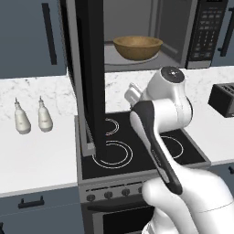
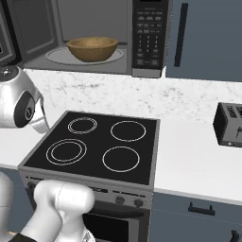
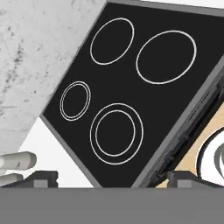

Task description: Open the microwave, place the bowl with waffle inside the microwave, then close the microwave door and turn it on.

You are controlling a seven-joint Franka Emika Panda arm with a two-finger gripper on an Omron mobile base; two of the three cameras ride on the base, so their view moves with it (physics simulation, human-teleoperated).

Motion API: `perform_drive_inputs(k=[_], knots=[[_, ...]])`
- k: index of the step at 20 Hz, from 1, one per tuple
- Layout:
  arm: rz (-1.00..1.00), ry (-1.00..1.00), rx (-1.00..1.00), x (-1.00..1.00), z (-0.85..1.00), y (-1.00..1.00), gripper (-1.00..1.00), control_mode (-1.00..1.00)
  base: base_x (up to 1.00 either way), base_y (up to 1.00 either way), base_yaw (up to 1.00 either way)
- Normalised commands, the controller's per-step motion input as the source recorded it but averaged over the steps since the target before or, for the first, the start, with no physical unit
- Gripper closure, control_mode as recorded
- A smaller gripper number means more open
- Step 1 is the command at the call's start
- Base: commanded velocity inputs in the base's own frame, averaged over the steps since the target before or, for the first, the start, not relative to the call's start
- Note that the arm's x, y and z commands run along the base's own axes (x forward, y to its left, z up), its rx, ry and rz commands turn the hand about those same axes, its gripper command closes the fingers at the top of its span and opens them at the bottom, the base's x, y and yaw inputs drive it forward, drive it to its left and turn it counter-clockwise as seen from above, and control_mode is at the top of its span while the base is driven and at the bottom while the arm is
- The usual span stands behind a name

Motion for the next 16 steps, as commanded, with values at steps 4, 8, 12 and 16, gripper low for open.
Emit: perform_drive_inputs(k=[4,8,12,16], knots=[[0.51,-0.01,-0.42,-0.87,-0.31,0.70,-1.00,-1.00,0.00,0.00,0.00],[0.50,-0.15,-0.42,-0.99,-0.03,0.09,-1.00,-1.00,0.00,0.00,0.00],[0.56,-0.19,-0.42,-0.60,0.00,-0.01,-1.00,-1.00,0.00,0.00,0.00],[0.43,-0.16,-0.56,-0.79,0.14,0.26,-1.00,-1.00,0.00,0.00,0.00]])
